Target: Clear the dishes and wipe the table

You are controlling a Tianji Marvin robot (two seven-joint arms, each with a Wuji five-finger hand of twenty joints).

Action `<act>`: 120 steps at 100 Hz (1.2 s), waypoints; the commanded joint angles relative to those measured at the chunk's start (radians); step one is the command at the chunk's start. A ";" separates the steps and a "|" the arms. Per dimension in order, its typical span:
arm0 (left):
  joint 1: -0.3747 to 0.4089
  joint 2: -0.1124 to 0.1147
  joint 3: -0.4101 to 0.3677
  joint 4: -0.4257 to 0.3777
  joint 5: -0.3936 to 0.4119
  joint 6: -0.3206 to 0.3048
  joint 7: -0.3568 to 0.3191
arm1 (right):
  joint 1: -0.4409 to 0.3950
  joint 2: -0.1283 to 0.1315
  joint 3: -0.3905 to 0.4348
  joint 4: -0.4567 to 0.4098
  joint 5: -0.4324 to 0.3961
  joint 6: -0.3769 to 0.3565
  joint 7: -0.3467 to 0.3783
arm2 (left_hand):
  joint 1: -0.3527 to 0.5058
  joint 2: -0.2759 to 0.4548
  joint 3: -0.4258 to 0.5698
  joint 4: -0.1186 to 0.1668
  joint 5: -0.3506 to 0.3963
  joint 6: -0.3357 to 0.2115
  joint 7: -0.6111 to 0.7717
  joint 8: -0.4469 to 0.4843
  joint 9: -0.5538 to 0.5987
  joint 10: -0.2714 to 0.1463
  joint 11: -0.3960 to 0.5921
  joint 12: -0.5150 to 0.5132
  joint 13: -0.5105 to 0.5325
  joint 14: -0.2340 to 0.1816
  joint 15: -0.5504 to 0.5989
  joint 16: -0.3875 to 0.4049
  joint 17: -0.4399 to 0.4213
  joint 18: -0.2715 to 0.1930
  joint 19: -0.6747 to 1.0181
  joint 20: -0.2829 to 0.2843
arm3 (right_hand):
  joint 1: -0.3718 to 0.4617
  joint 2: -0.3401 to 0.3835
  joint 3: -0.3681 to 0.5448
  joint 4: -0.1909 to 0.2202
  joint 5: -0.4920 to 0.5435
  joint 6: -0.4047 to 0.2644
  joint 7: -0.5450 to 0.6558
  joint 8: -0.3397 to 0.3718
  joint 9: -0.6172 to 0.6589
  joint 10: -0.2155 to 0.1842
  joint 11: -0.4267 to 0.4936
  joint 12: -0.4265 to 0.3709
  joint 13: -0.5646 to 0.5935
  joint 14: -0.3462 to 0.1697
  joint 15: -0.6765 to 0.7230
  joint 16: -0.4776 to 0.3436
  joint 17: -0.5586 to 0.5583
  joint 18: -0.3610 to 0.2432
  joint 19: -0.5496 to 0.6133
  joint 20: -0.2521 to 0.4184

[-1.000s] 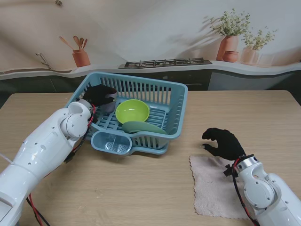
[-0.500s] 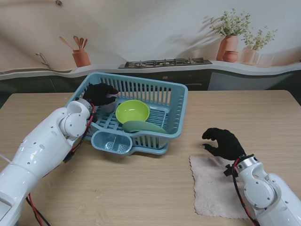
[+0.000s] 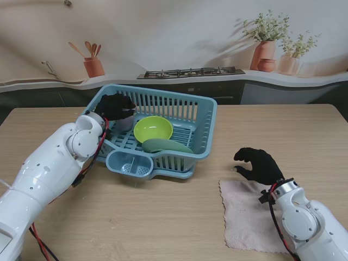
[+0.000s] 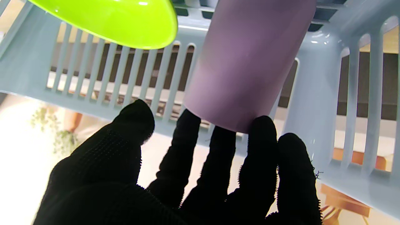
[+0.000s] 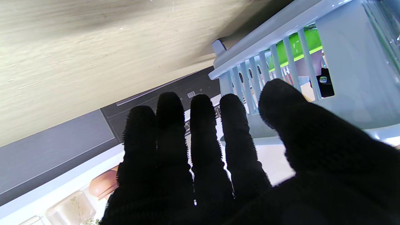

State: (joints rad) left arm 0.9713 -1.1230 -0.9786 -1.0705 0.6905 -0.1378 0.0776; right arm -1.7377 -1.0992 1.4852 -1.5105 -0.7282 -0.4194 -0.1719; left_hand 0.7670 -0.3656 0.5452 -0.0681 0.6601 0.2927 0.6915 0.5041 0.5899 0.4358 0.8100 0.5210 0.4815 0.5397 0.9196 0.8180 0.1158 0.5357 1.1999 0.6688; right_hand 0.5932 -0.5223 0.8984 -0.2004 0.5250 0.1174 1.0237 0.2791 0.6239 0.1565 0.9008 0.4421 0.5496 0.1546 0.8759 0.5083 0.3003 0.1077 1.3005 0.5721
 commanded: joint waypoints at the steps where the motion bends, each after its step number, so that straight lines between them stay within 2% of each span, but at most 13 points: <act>1: 0.001 0.006 0.001 -0.005 0.011 -0.003 -0.013 | 0.000 -0.001 -0.002 0.001 -0.006 -0.001 0.010 | -0.007 0.039 -0.028 -0.035 -0.012 -0.021 0.014 0.011 0.028 0.033 0.032 0.025 0.041 0.025 0.037 0.027 0.020 0.027 0.033 0.021 | -0.018 -0.002 0.025 0.010 0.004 0.002 0.002 0.002 -0.001 0.000 -0.007 -0.010 -0.014 0.011 -0.009 -0.003 -0.012 0.003 -0.008 0.001; 12: 0.005 0.006 0.000 -0.010 0.017 0.003 -0.006 | 0.001 -0.001 -0.003 0.002 -0.005 -0.001 0.010 | -0.025 0.076 -0.065 -0.009 0.004 -0.015 -0.015 -0.004 0.074 0.050 0.033 0.023 0.074 0.061 0.038 0.026 0.039 0.075 0.033 0.043 | -0.018 -0.003 0.025 0.010 0.004 0.002 0.003 0.002 -0.001 -0.001 -0.007 -0.010 -0.014 0.011 -0.010 -0.003 -0.012 0.003 -0.008 0.001; 31: 0.016 0.012 -0.010 -0.032 0.047 0.008 -0.005 | 0.002 -0.001 -0.004 0.003 -0.005 -0.001 0.010 | -0.037 0.104 -0.123 -0.004 0.002 -0.014 -0.040 -0.020 0.100 0.058 0.052 0.031 0.093 0.075 0.052 0.022 0.047 0.102 0.030 0.058 | -0.018 -0.002 0.025 0.010 0.003 0.003 0.003 0.001 -0.002 -0.001 -0.007 -0.010 -0.015 0.010 -0.009 -0.003 -0.013 -0.002 -0.008 0.001; 66: 0.048 0.016 -0.045 -0.071 0.070 -0.011 0.012 | 0.002 -0.001 -0.007 0.003 -0.005 0.000 0.012 | -0.037 0.116 -0.150 -0.002 0.003 0.006 -0.035 -0.023 0.109 0.073 0.091 0.049 0.102 0.065 0.065 0.029 0.040 0.103 0.024 0.060 | -0.018 -0.002 0.025 0.010 0.003 0.002 0.004 0.000 -0.002 0.001 -0.007 -0.010 -0.015 0.011 -0.009 -0.003 -0.013 0.004 -0.007 0.002; 87: 0.073 0.022 -0.066 -0.108 0.093 0.001 0.003 | 0.002 -0.001 -0.009 0.003 -0.004 0.001 0.013 | -0.039 0.125 -0.167 -0.002 0.001 0.010 -0.038 -0.028 0.106 0.074 0.096 0.051 0.098 0.068 0.070 0.032 0.038 0.107 0.023 0.061 | -0.018 -0.002 0.025 0.011 0.003 0.003 0.003 0.000 -0.001 0.000 -0.007 -0.010 -0.015 0.010 -0.010 -0.003 -0.013 0.002 -0.008 0.002; 120: 0.086 0.019 -0.100 -0.136 0.047 -0.036 -0.017 | 0.004 -0.001 -0.014 0.004 -0.004 0.003 0.014 | -0.035 0.131 -0.190 0.002 -0.029 -0.018 -0.054 -0.036 0.060 0.039 0.020 0.018 0.034 0.055 -0.005 0.000 -0.011 0.048 0.005 0.044 | -0.018 -0.003 0.025 0.010 0.004 0.002 0.003 0.000 0.000 -0.001 -0.007 -0.010 -0.014 0.010 -0.010 -0.003 -0.013 0.004 -0.008 0.002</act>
State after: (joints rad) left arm 1.0607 -1.1050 -1.0758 -1.1965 0.7438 -0.1659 0.0712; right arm -1.7331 -1.0989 1.4741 -1.5058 -0.7285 -0.4167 -0.1708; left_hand 0.7536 -0.2755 0.3802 -0.0682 0.6601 0.2835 0.6523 0.4783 0.6799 0.4670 0.8481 0.5463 0.5512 0.5745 0.9333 0.8310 0.1319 0.6060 1.2008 0.7050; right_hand 0.5932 -0.5223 0.8984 -0.2004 0.5250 0.1173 1.0237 0.2791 0.6239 0.1565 0.9006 0.4421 0.5496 0.1546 0.8759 0.5083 0.3002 0.1077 1.3005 0.5721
